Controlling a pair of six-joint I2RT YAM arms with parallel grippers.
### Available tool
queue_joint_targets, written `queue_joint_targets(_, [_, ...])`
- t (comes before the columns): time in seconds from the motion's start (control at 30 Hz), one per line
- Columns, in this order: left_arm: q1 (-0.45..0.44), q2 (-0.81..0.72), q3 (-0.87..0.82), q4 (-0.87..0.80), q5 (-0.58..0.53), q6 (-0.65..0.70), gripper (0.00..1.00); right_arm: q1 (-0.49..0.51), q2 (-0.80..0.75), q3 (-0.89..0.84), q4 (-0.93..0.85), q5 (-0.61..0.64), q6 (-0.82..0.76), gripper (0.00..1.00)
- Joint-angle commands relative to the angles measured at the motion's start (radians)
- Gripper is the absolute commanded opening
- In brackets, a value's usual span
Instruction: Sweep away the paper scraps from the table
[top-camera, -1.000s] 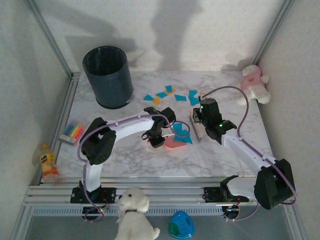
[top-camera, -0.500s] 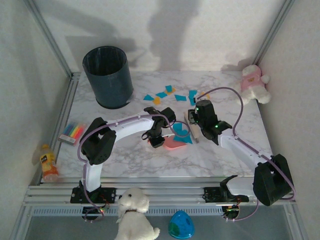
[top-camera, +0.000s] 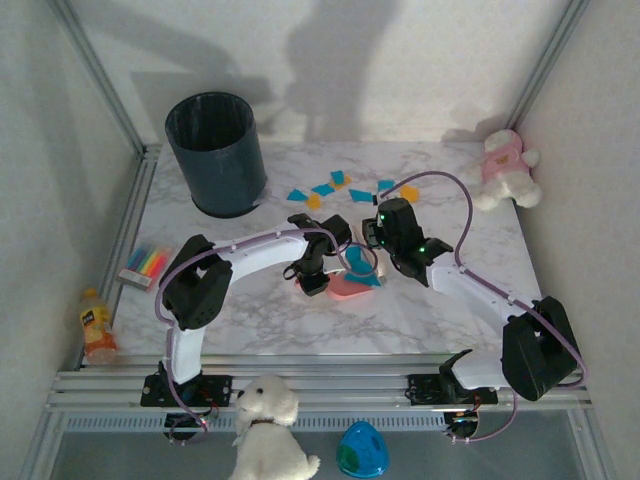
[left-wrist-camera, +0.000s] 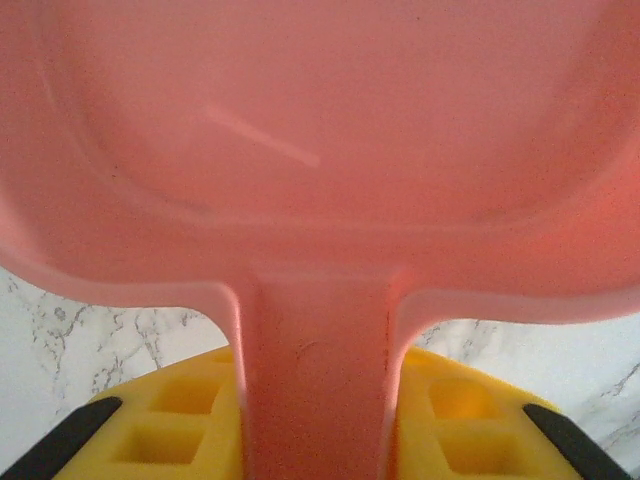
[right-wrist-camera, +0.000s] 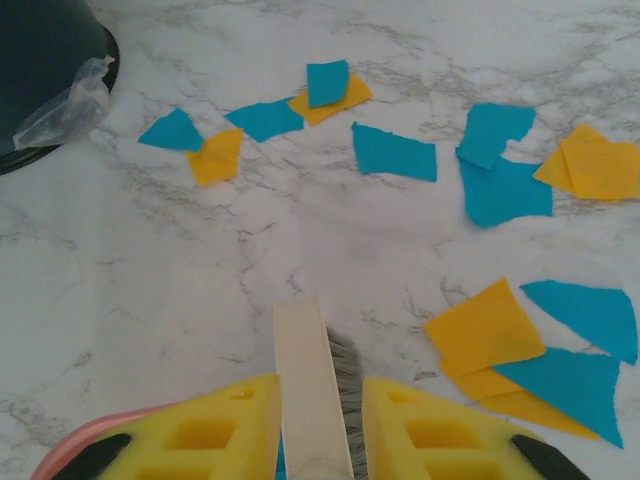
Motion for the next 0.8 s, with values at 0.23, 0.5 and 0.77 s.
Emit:
queue_joint_targets(0.23, [0.006, 0.007, 0.026, -0.022, -0.028, -0.010, 0.00, 0.014, -0.055, 0.041, -0.063, -0.076, 0.062, 0.00])
queue_joint_targets(0.5, [0.005, 0.007, 0.026, -0.020, -0.031, -0.010, 0.00, 0.012, -0.111, 0.050, -0.085, -0.062, 0.069, 0.00])
queue_joint_targets(0.77, [0.006, 0.005, 0.025, -0.020, -0.031, -0.010, 0.00, 0.012, -0.142, 0.046, -0.090, -0.021, 0.085, 0.00])
